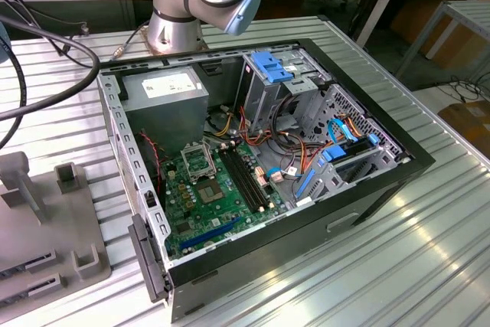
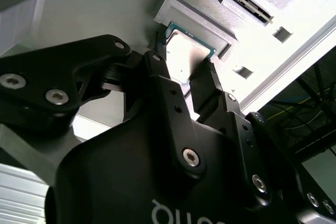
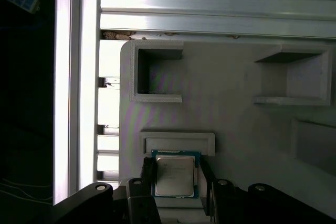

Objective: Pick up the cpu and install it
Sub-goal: 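Pick up the cpu and move it towards the insertion slot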

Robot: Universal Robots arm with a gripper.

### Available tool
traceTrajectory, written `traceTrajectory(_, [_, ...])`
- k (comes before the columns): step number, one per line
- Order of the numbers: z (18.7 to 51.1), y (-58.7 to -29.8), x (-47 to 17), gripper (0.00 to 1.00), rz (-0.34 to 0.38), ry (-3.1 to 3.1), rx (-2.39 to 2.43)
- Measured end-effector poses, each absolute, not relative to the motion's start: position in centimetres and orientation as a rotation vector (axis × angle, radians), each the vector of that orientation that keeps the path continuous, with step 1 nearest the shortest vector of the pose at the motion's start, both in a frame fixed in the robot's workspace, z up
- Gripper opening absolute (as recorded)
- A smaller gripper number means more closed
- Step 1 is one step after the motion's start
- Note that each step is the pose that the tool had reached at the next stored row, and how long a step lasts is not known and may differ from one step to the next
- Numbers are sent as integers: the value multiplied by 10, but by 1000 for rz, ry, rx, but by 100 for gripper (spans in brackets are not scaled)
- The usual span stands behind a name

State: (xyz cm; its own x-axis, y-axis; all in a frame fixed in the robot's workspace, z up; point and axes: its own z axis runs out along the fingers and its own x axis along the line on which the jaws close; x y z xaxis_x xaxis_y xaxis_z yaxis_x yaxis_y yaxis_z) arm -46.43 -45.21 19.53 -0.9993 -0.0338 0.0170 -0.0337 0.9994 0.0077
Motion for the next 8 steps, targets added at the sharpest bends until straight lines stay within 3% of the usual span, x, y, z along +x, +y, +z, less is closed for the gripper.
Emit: traceTrajectory(8, [196, -452, -463, 44, -12, -3125, 53])
